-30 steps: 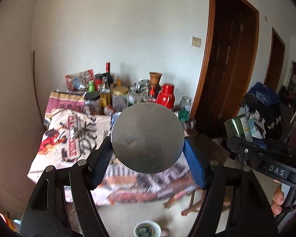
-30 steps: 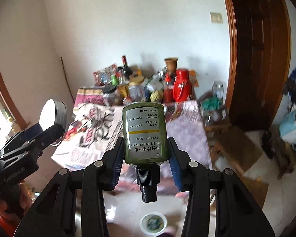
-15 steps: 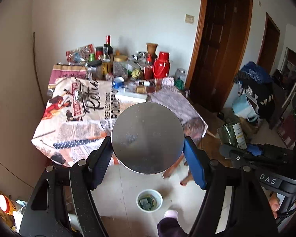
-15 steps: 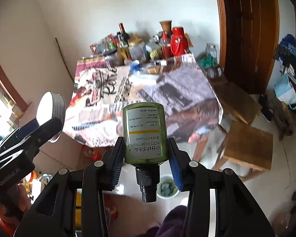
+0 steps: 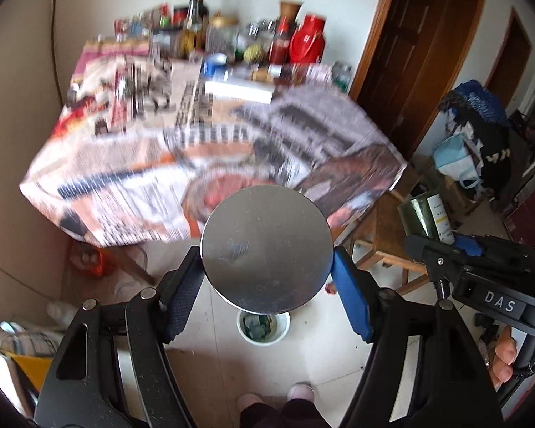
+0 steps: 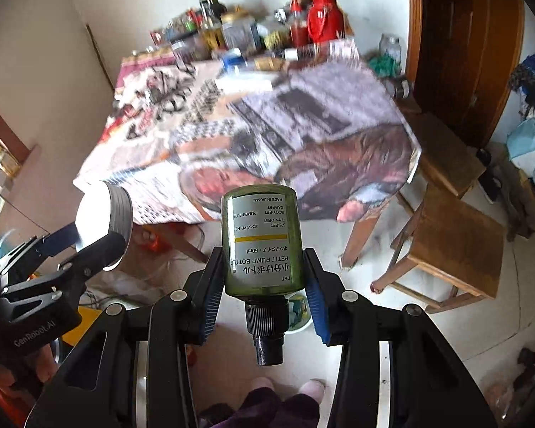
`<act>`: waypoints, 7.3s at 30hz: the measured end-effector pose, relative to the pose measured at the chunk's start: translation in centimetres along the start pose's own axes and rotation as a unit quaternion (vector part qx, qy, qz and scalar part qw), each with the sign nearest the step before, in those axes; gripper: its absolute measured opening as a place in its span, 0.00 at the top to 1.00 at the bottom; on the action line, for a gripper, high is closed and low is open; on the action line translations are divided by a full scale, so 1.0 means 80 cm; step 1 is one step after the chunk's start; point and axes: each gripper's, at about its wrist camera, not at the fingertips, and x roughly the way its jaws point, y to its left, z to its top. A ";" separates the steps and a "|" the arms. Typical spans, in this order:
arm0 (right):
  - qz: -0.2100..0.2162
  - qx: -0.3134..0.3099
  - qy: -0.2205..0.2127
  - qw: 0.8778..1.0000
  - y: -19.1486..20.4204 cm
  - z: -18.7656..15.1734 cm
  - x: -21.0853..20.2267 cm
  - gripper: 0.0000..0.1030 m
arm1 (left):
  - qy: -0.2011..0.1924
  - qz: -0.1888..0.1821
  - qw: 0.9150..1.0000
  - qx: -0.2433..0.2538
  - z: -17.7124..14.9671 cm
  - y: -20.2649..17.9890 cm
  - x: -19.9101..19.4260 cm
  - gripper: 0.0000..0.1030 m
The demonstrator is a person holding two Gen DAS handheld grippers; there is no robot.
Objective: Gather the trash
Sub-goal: 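Carry the metal lid and green bottle down toward the white bucket with both grippers, then open both grippers over the white bucket to drop the bottle and lid, then raise both tools and move them back toward the table, then grasp the white paper strip with the left gripper while the right grasps the brown cardboard box, then carry the white strip and brown box down toward the white bucket with both grippers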
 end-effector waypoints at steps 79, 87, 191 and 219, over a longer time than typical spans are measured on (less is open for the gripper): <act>0.025 -0.034 0.006 0.999 0.012 -0.001 -0.023 0.45 | 0.047 0.038 0.998 0.016 -0.014 -0.013 -0.011 0.31; 0.021 -0.047 -0.081 0.995 0.059 0.033 -0.150 0.45 | -0.033 0.037 0.998 0.040 0.030 -0.015 -0.142 0.31; 0.003 -0.011 0.056 0.998 -0.002 0.442 0.294 0.18 | 0.144 0.133 0.975 -0.109 0.356 0.160 0.380 0.18; -0.005 -0.054 -0.022 0.998 -0.044 0.401 0.130 0.58 | -0.015 0.065 0.996 -0.063 0.408 0.062 0.207 0.50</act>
